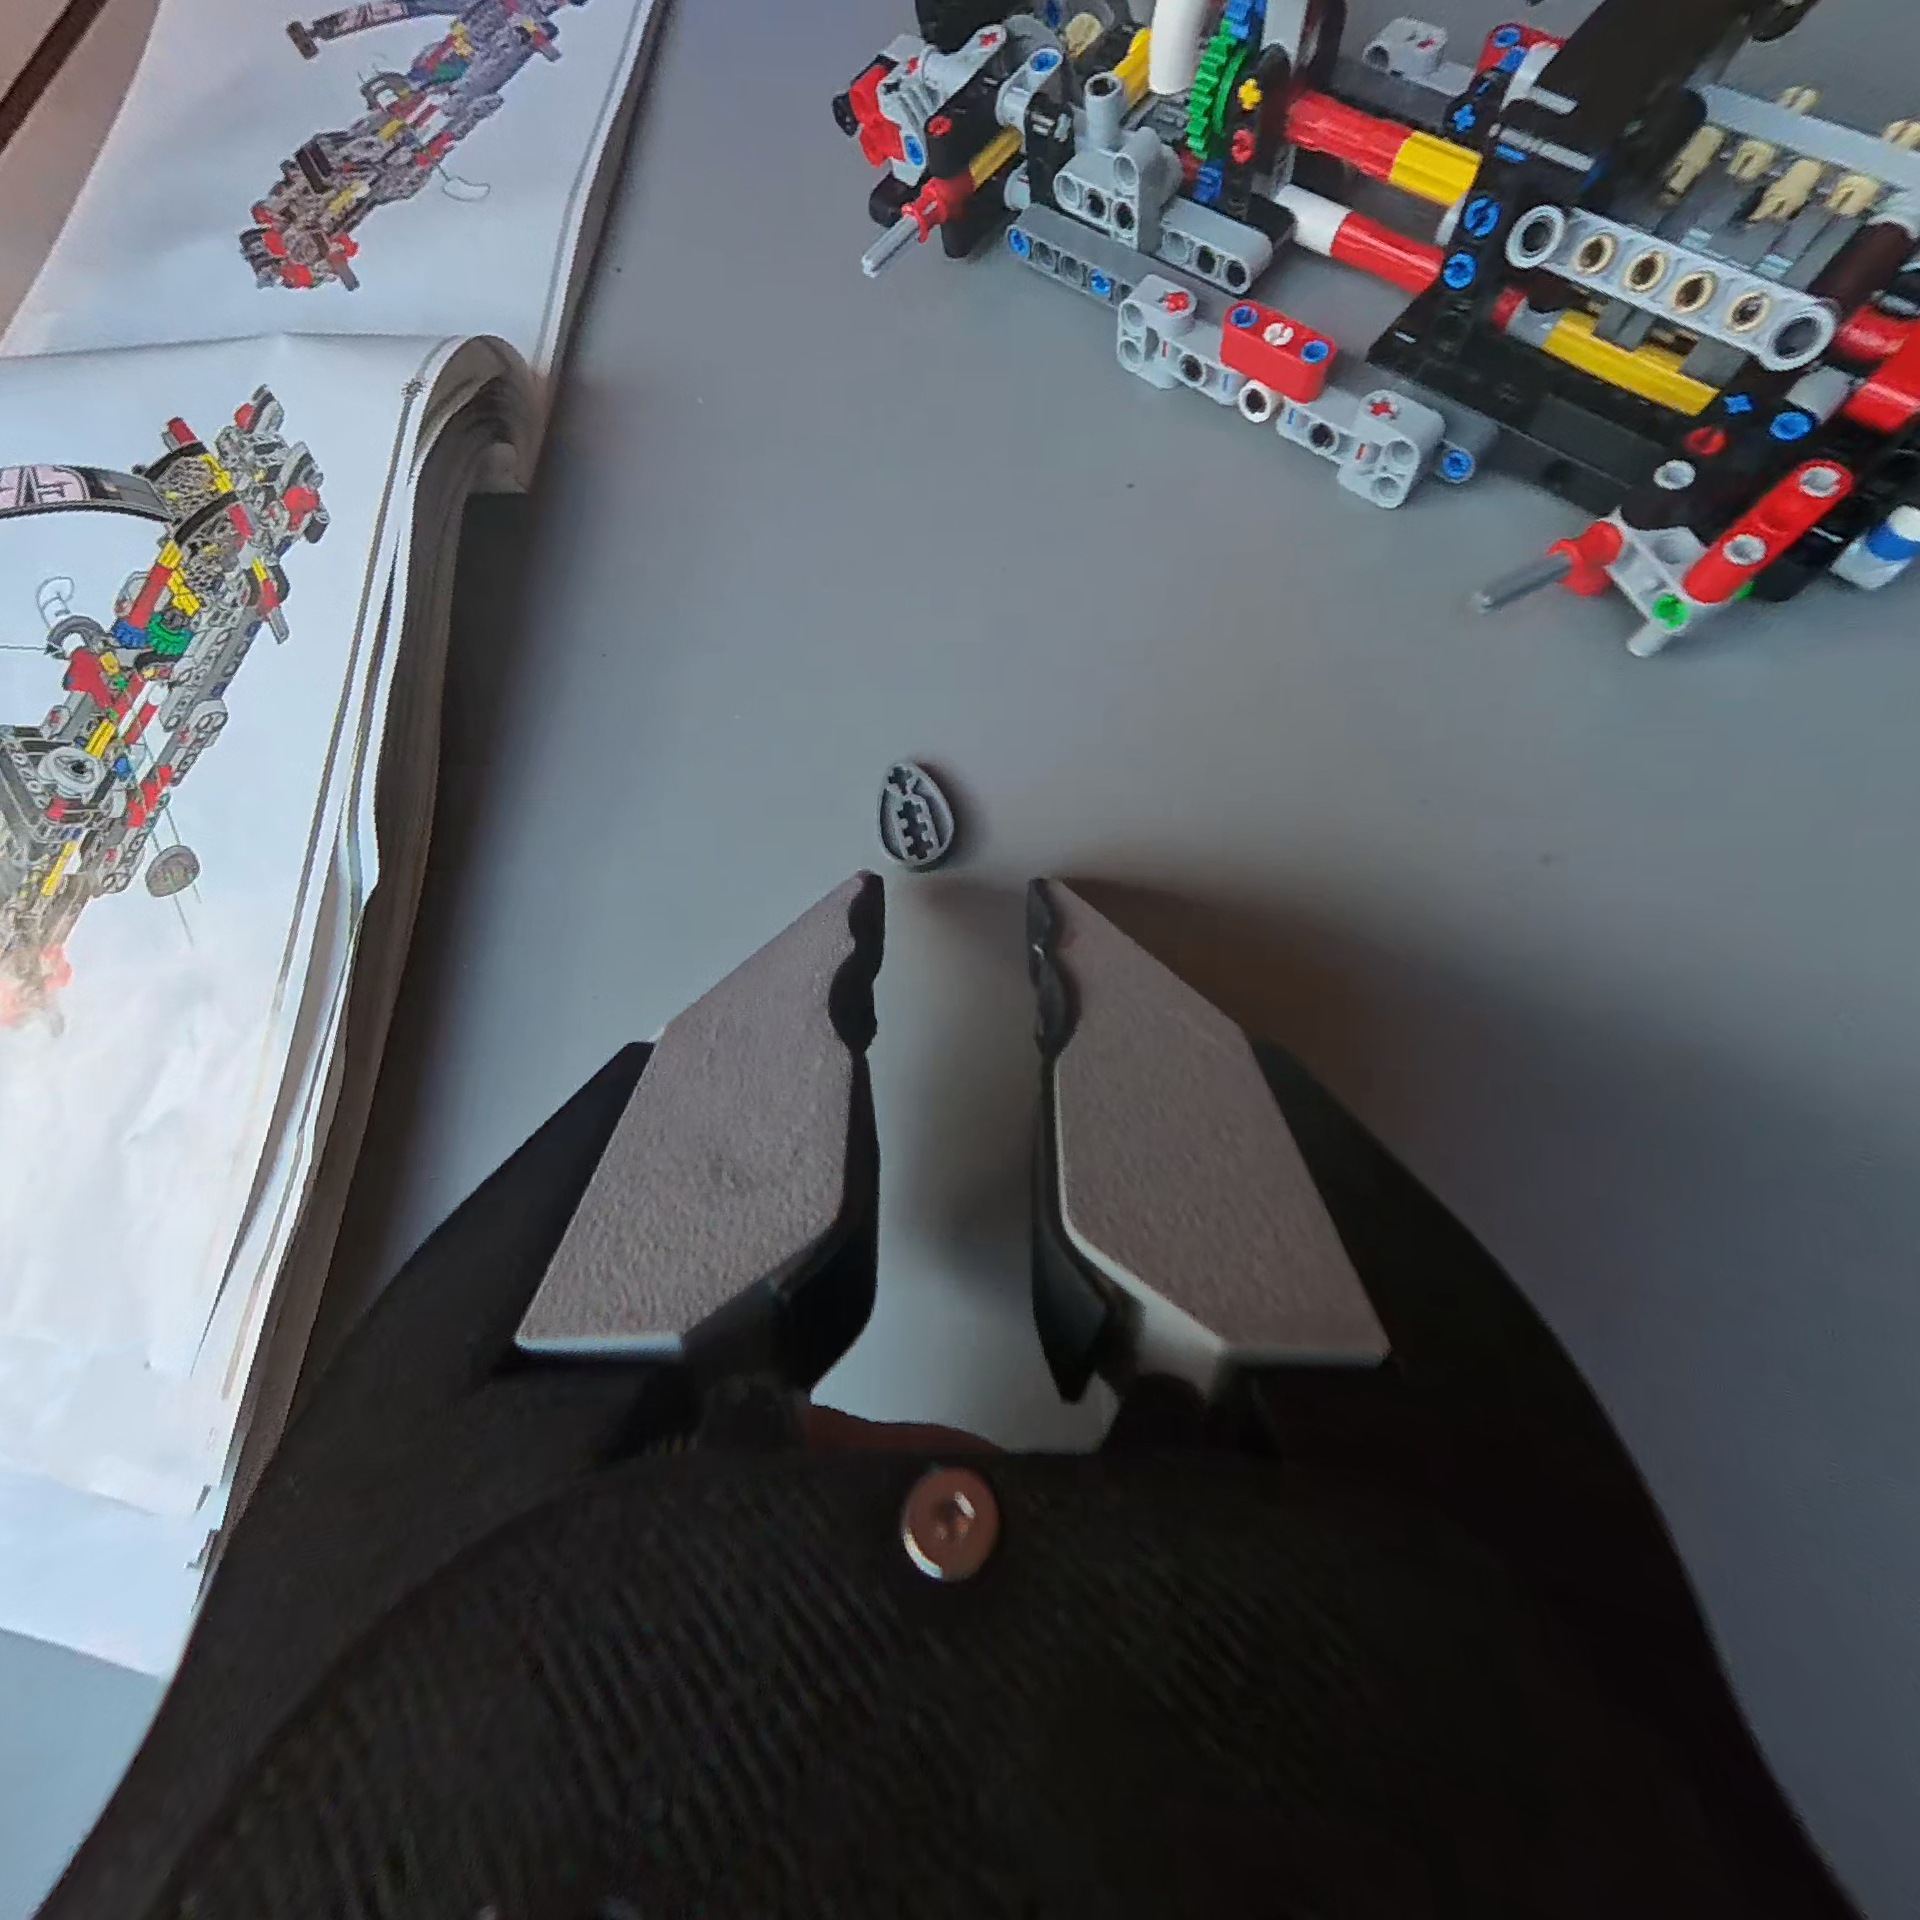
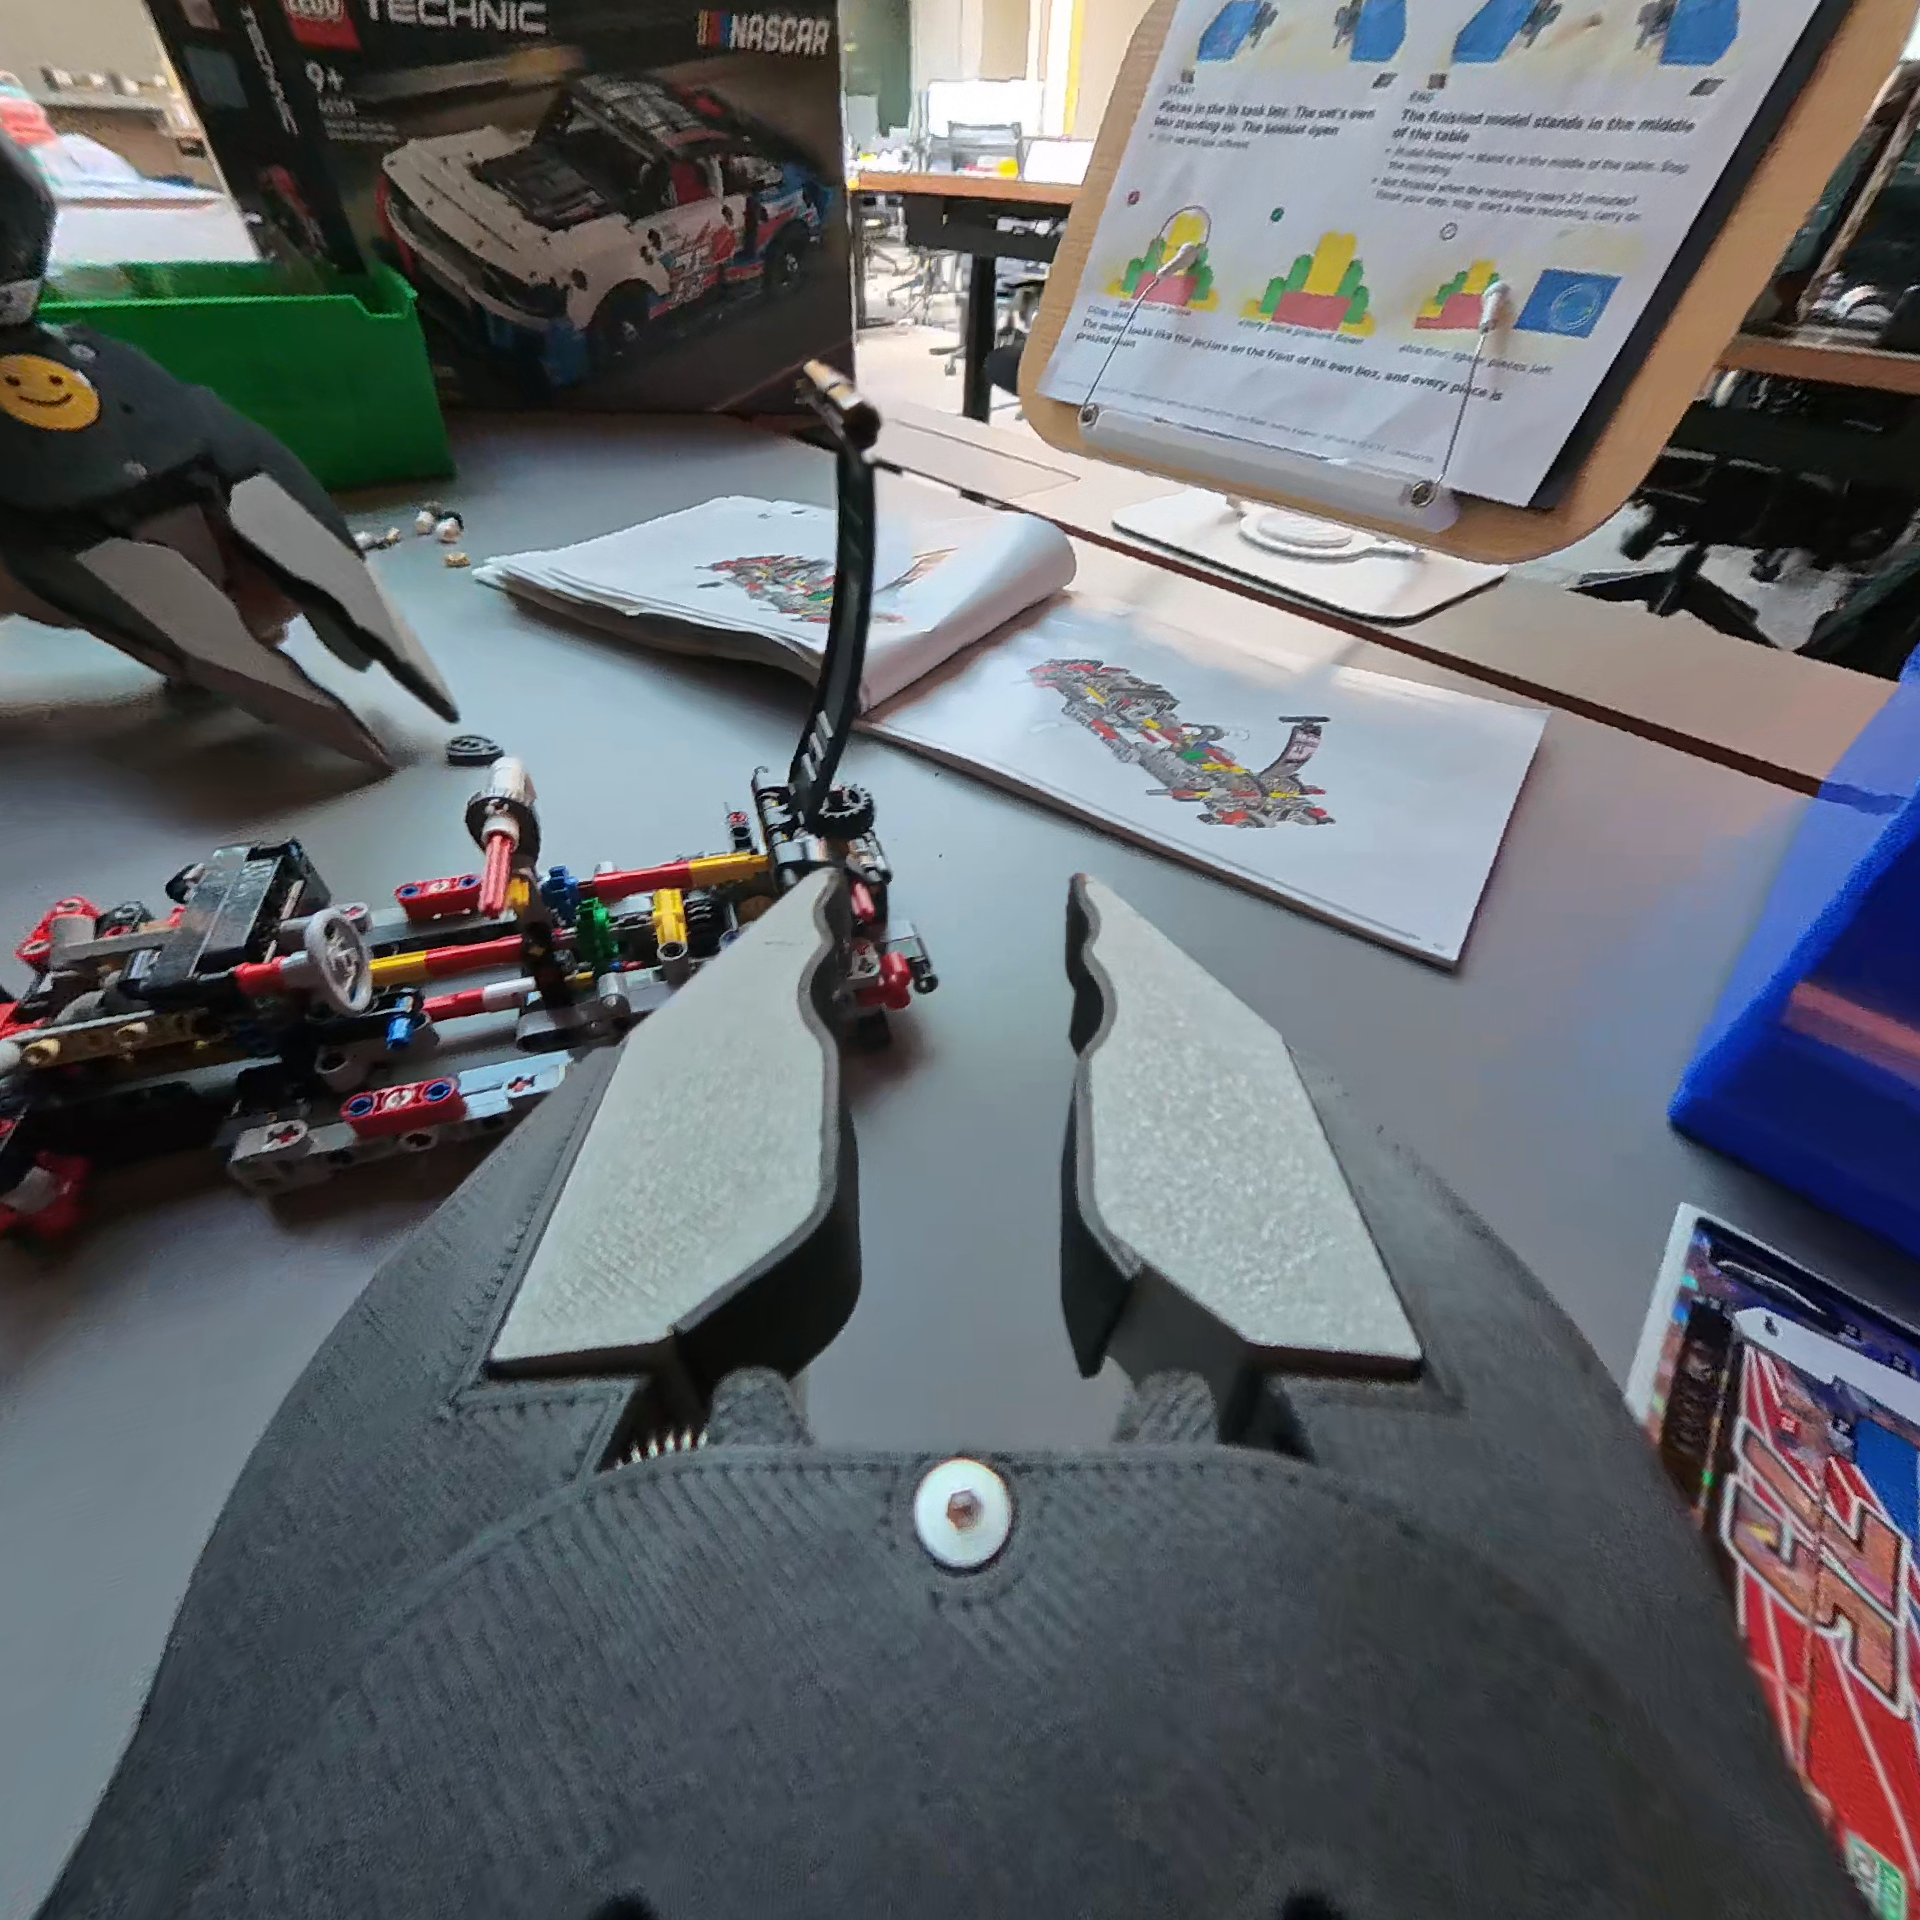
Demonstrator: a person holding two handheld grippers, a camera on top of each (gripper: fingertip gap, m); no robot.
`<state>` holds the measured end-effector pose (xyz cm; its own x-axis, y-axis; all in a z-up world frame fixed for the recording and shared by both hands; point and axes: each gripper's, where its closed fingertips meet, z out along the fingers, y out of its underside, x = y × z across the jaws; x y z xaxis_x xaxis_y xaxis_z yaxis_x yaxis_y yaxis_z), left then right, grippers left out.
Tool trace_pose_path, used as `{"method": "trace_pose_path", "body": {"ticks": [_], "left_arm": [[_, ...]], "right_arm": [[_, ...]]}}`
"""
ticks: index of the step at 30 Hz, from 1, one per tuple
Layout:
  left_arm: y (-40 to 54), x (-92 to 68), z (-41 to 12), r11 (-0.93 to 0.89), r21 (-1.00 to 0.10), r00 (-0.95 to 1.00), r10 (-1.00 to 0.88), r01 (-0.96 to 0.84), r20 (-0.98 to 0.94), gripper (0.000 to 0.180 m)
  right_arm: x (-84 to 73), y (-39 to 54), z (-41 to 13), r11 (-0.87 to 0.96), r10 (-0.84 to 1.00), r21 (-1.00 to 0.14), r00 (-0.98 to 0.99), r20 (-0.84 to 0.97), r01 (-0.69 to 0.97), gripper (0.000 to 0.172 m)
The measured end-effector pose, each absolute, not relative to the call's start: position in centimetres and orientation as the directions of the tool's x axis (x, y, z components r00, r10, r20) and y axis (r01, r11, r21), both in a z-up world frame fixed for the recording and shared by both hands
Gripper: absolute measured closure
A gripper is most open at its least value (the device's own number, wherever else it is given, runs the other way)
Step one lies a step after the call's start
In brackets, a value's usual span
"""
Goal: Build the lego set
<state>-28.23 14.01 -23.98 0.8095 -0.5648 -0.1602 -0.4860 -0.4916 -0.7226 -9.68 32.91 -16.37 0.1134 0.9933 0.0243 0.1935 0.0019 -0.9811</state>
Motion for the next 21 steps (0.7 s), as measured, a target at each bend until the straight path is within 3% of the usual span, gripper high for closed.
{"method": "trace_pose_path", "body": {"ticks": [10,21], "left_arm": [[14.3,-28.7,-23.6,-0.525,-0.749,0.837,-0.543,-0.403,-0.070,0.152],[14.4,-28.9,-23.5,-0.532,-0.757,0.845,-0.532,-0.379,-0.049,0.154]], "right_arm": [[-9.6,36.2,-15.7,0.007,0.962,-0.989,0.268,0.047,0.150,0.134],[-10.7,38.1,-15.8,-0.035,0.952,-0.989,0.305,0.011,0.144,0.138]]}}
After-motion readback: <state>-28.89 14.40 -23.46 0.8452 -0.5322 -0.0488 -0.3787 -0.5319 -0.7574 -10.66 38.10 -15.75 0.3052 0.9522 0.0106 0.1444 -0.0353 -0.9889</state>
